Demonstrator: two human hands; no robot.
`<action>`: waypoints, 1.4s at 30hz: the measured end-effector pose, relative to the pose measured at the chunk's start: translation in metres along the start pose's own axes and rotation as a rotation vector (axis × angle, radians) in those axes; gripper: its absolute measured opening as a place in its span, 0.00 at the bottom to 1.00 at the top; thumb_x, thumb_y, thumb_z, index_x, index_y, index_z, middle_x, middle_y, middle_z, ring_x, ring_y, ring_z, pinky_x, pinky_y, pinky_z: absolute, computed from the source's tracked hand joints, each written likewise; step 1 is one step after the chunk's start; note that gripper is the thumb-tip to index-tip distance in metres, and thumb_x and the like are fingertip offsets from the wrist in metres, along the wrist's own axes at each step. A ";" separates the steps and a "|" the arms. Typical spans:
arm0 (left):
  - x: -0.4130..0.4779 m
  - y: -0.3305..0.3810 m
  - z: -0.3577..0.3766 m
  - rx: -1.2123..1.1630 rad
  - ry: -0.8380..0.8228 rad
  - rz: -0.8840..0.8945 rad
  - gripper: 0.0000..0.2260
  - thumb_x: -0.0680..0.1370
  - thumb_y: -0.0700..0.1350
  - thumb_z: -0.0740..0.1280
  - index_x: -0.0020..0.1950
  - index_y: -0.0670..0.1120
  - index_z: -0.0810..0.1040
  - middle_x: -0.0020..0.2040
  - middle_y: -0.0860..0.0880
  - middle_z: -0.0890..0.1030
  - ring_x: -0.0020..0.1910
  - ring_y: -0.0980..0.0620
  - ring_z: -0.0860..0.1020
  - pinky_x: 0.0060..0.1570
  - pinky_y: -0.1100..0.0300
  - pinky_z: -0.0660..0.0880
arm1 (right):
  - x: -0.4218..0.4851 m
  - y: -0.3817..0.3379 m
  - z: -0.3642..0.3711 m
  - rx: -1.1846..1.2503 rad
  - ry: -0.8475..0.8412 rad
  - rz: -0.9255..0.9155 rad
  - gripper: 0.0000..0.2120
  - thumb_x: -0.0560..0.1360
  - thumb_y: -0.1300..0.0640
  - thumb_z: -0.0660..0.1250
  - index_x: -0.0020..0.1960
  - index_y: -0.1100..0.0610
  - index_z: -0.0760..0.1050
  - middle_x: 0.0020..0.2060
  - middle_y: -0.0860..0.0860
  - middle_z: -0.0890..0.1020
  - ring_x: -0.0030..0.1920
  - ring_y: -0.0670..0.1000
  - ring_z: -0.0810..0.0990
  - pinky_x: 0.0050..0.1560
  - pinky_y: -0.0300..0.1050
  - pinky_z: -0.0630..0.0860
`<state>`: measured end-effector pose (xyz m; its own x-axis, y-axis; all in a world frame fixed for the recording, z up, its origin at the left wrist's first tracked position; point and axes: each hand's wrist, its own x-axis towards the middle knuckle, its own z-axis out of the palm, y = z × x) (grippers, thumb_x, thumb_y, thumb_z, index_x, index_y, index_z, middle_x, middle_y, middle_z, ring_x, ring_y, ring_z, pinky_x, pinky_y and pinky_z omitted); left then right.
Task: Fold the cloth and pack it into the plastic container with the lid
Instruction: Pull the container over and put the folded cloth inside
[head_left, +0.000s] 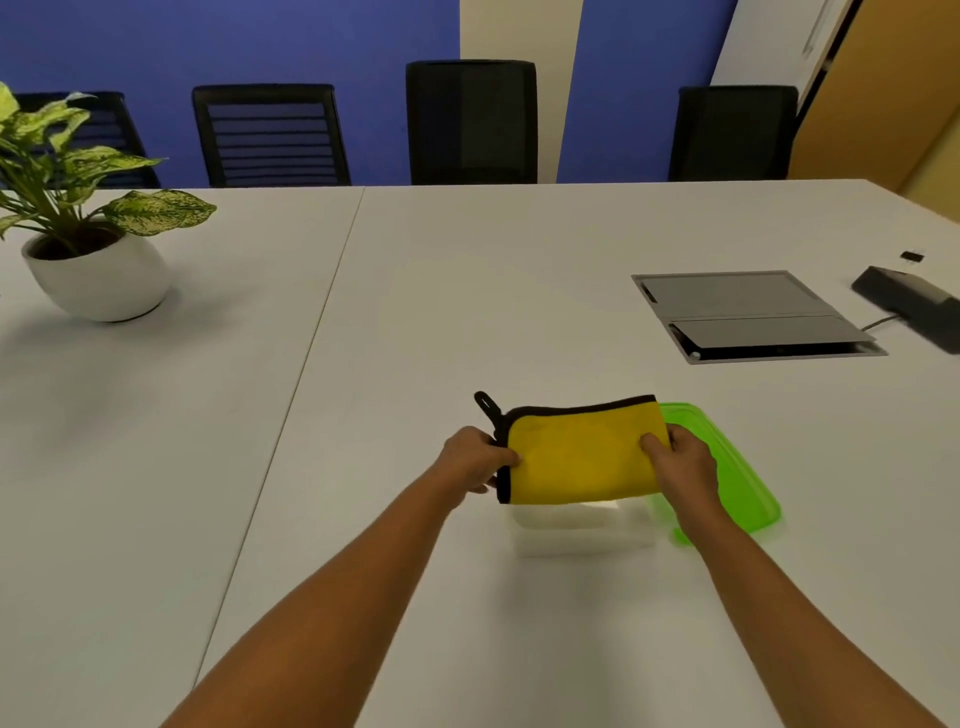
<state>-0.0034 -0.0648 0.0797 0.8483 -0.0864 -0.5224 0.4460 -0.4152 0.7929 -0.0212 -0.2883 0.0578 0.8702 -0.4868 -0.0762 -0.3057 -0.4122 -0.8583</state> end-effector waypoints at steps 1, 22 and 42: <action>0.001 -0.001 0.006 0.012 -0.001 -0.004 0.18 0.74 0.44 0.69 0.62 0.37 0.73 0.59 0.39 0.79 0.48 0.45 0.79 0.47 0.58 0.74 | -0.001 0.005 -0.002 -0.031 0.005 -0.013 0.07 0.75 0.60 0.63 0.47 0.64 0.77 0.38 0.57 0.77 0.39 0.56 0.72 0.40 0.44 0.64; -0.006 -0.028 -0.062 0.248 0.148 -0.086 0.18 0.74 0.41 0.69 0.61 0.36 0.74 0.58 0.37 0.79 0.51 0.42 0.79 0.48 0.55 0.74 | -0.051 -0.004 0.053 -0.251 -0.130 -0.096 0.12 0.74 0.53 0.66 0.53 0.60 0.76 0.46 0.57 0.82 0.45 0.58 0.78 0.41 0.42 0.68; 0.010 -0.035 -0.009 0.955 0.142 0.058 0.12 0.77 0.34 0.60 0.61 0.38 0.72 0.59 0.40 0.77 0.56 0.45 0.78 0.51 0.59 0.75 | -0.038 -0.010 0.059 -0.926 -0.377 -0.314 0.07 0.77 0.65 0.57 0.44 0.58 0.71 0.55 0.59 0.79 0.54 0.56 0.78 0.45 0.42 0.70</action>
<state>-0.0076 -0.0430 0.0498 0.9160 -0.0456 -0.3986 0.0356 -0.9803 0.1940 -0.0286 -0.2199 0.0394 0.9770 -0.0496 -0.2072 -0.0829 -0.9844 -0.1553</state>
